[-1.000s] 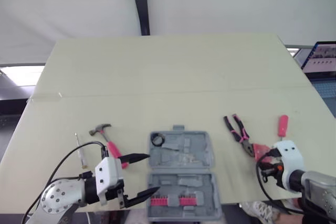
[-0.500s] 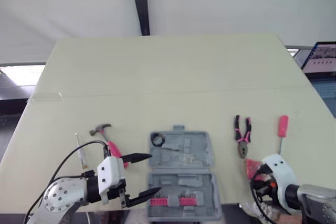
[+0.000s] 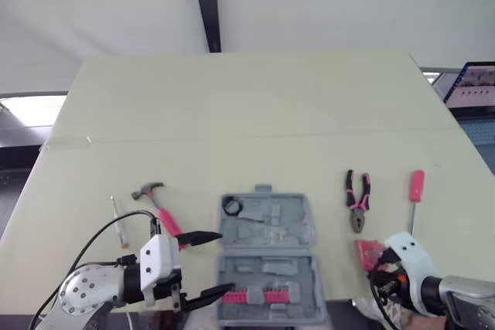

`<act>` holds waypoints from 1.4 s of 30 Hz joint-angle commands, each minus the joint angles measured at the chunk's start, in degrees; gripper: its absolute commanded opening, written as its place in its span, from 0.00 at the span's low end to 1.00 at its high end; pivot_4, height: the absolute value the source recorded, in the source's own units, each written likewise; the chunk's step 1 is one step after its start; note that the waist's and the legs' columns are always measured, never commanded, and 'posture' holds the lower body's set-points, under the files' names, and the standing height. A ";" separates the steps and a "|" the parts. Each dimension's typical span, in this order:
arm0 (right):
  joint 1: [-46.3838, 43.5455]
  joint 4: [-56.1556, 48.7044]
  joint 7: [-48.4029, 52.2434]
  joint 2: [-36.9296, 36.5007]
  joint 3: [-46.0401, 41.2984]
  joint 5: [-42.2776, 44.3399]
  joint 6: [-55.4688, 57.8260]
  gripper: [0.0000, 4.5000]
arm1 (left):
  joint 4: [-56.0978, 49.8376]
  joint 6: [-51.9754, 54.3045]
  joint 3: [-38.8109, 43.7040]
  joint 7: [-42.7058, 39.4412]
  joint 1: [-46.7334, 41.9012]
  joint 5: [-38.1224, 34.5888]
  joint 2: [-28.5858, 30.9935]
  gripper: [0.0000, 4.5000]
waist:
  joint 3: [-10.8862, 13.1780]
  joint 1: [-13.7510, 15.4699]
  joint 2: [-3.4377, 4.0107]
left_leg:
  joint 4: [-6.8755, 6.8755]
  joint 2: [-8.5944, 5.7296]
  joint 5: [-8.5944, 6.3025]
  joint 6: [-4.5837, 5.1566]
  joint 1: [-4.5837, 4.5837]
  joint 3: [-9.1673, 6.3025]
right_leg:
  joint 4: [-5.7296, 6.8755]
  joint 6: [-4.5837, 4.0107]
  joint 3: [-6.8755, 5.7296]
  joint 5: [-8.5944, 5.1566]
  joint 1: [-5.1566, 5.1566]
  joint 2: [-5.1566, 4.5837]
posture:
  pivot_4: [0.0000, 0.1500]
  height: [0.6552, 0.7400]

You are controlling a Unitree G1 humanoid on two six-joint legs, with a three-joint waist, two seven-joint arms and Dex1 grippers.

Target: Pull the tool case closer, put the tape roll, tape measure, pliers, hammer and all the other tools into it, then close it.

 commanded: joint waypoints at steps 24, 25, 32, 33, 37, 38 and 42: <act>-1.15 -1.37 -1.33 1.41 -4.18 2.58 7.25 0.29 | 6.72 -12.13 -1.18 -7.36 0.65 2.17 0.98 1.00 | 0.00 -0.02 0.00 | -0.03 0.00 0.00 0.00 0.00 0.00 | 0.00 0.00 0.00 0.00 0.00 0.00 | 1.00 1.00; -1.32 -1.51 -1.44 1.43 -4.58 2.83 7.87 0.40 | 6.83 -12.24 -1.27 -7.32 0.64 2.28 0.89 1.00 | 0.00 -0.02 0.00 | -0.02 0.00 0.00 0.00 0.00 0.00 | 0.00 -0.01 0.00 0.00 0.00 0.00 | 1.00 1.00; -1.41 -3.79 -0.44 0.78 -8.51 5.61 13.50 0.99 | 7.60 -13.02 -2.62 -6.84 0.17 3.04 -0.07 1.00 | -0.01 0.04 -0.02 | -0.02 -0.01 0.00 0.00 0.00 0.00 | -0.01 -0.01 0.00 0.00 0.01 0.00 | 1.00 1.00; -1.28 -4.28 -0.08 0.60 -9.14 6.09 14.46 0.99 | 7.79 -13.25 -2.88 -6.84 0.19 3.16 -0.20 1.00 | -0.01 0.03 -0.02 | -0.03 -0.01 0.00 0.00 0.00 0.00 | -0.01 -0.01 0.00 0.00 0.01 0.00 | 1.00 1.00; -0.72 -6.34 1.50 0.02 -11.63 8.06 17.28 0.99 | 8.36 -13.93 -3.39 -6.81 0.20 3.32 -0.35 1.00 | -0.01 -0.01 -0.01 | -0.03 0.00 0.00 0.00 0.00 0.01 | 0.00 -0.01 0.00 0.00 -0.01 0.00 | 1.00 1.00; -0.41 -6.86 2.00 -0.21 -12.58 8.64 17.93 0.99 | 8.43 -14.08 -3.48 -6.79 0.22 3.35 -0.37 1.00 | -0.01 -0.01 -0.01 | -0.03 0.00 0.00 0.00 0.00 0.01 | 0.00 0.00 0.00 0.00 -0.01 0.00 | 1.00 1.00; 5.79 -6.27 10.53 -7.96 -15.95 6.69 7.06 0.99 | 8.91 -14.62 -3.58 -6.50 0.33 3.96 -0.37 1.00 | 0.00 0.09 0.01 | -0.03 -0.03 -0.01 0.01 -0.01 0.02 | -0.01 0.00 0.02 0.00 0.00 -0.01 | 1.00 1.00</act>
